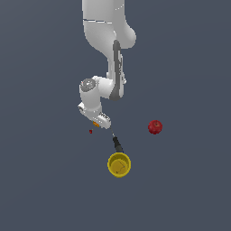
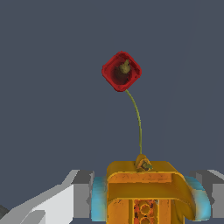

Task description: Pick up a designated object from a clutter of objects.

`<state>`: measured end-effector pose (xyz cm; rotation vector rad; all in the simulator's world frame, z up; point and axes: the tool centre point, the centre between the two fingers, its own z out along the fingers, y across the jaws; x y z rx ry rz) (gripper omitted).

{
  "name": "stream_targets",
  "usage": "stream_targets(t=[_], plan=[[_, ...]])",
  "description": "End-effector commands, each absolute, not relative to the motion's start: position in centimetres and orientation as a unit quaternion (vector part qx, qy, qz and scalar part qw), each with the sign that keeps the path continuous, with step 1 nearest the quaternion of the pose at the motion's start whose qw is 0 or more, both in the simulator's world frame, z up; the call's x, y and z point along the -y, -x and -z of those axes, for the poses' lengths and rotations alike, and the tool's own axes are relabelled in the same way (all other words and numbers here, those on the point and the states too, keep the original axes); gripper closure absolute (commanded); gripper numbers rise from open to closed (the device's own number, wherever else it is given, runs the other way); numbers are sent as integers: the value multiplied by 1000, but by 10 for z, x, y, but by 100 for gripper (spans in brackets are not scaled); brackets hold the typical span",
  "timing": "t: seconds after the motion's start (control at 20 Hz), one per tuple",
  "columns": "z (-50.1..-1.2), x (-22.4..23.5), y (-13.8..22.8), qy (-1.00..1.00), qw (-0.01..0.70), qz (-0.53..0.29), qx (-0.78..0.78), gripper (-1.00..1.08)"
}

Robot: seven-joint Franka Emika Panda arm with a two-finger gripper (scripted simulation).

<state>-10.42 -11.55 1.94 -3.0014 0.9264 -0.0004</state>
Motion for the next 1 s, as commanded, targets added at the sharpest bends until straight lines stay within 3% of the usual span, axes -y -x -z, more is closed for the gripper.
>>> stream_targets(t=[0.0, 0.95], plan=[[-23, 112, 104, 956, 0, 1, -295, 108], [-120, 26, 110, 956, -1, 1, -295, 108]])
